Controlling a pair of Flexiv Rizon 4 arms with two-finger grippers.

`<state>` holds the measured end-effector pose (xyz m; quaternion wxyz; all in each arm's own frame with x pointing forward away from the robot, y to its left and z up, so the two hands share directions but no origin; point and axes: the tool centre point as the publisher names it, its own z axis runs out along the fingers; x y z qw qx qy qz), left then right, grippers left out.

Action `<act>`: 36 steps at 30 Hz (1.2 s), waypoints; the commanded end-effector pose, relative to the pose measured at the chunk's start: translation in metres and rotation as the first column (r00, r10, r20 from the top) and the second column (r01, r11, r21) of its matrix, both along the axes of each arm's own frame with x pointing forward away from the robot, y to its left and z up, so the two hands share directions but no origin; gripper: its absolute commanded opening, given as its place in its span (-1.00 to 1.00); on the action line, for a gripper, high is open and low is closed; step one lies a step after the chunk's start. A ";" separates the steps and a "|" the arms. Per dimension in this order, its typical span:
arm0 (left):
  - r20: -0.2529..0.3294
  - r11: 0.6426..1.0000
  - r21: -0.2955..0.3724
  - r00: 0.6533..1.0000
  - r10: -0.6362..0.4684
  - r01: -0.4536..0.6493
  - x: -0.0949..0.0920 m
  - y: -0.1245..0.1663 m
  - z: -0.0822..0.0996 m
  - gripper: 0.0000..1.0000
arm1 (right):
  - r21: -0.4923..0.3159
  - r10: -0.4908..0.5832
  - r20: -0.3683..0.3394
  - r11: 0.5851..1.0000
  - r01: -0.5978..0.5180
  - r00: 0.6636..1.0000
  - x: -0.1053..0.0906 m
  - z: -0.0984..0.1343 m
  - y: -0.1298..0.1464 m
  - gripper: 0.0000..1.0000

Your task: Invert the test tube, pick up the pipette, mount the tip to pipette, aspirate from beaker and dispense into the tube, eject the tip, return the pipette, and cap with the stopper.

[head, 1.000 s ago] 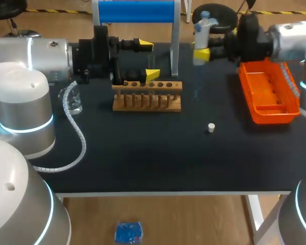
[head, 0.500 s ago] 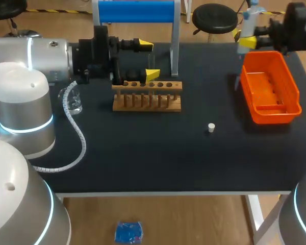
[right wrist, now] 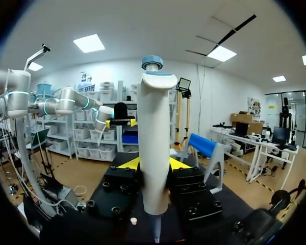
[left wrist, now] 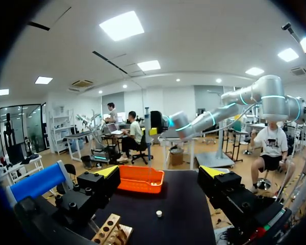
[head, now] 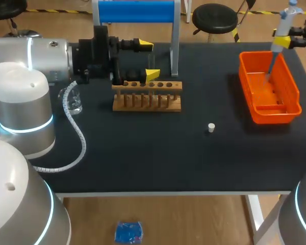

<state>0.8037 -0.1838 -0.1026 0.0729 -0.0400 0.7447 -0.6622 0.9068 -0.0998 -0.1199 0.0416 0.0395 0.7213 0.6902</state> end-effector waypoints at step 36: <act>0.003 1.000 -0.003 1.000 0.004 -0.004 -0.001 0.000 -0.001 1.00 | 0.038 0.066 -0.018 0.997 -0.065 0.998 0.049 -0.047 -0.054 -1.00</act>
